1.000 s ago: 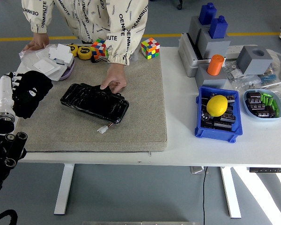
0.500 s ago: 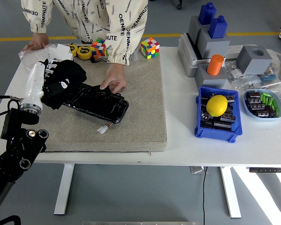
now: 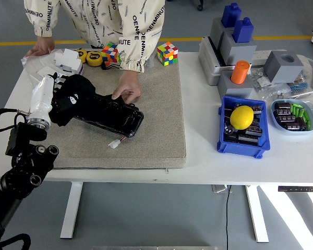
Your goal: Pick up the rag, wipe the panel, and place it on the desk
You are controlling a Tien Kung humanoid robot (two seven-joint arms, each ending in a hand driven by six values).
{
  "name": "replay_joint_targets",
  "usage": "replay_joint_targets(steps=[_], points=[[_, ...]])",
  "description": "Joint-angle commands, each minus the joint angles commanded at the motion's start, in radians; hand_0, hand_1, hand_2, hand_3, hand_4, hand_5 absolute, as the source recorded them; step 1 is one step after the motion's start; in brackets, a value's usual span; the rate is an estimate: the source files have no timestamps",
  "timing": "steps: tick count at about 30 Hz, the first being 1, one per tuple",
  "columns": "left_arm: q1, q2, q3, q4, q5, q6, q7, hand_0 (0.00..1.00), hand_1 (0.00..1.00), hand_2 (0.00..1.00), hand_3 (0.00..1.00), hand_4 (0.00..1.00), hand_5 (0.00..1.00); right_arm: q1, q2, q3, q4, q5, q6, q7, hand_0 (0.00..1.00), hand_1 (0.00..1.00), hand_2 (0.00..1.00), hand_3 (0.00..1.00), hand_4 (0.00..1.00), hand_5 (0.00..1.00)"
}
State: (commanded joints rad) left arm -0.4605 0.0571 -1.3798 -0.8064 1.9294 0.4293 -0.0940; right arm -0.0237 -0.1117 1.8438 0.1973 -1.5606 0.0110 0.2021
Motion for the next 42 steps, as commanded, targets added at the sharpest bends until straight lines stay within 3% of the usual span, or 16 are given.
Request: replay_joint_targets(steps=[10,18,31,42], points=[[-0.008,-0.001,-0.001,0.037,-0.008,-0.001,0.0,0.28,0.287,0.308,0.546,0.679,0.002,0.0,-0.001,0.002,0.0,-0.001,0.0,0.001,0.538,0.561,0.495,0.521,0.886,0.359],[0.0,0.002,0.02,0.015,-0.026,-0.006,0.003,0.28,0.287,0.308,0.546,0.679,0.002,0.0,0.0,0.002,0.002,0.001,0.001,0.001,0.538,0.561,0.495,0.521,0.887,0.359],[0.035,0.02,0.151,-0.069,-0.074,-0.016,0.024,0.281,0.284,0.308,0.546,0.681,0.002,0.001,-0.001,0.0,0.003,0.001,0.001,0.001,0.538,0.561,0.495,0.522,0.887,0.358],[0.063,0.039,0.302,-0.167,-0.13,-0.015,0.036,0.278,0.277,0.306,0.546,0.679,0.002,0.001,-0.003,-0.005,0.004,0.003,0.002,0.001,0.537,0.561,0.495,0.521,0.888,0.356]])
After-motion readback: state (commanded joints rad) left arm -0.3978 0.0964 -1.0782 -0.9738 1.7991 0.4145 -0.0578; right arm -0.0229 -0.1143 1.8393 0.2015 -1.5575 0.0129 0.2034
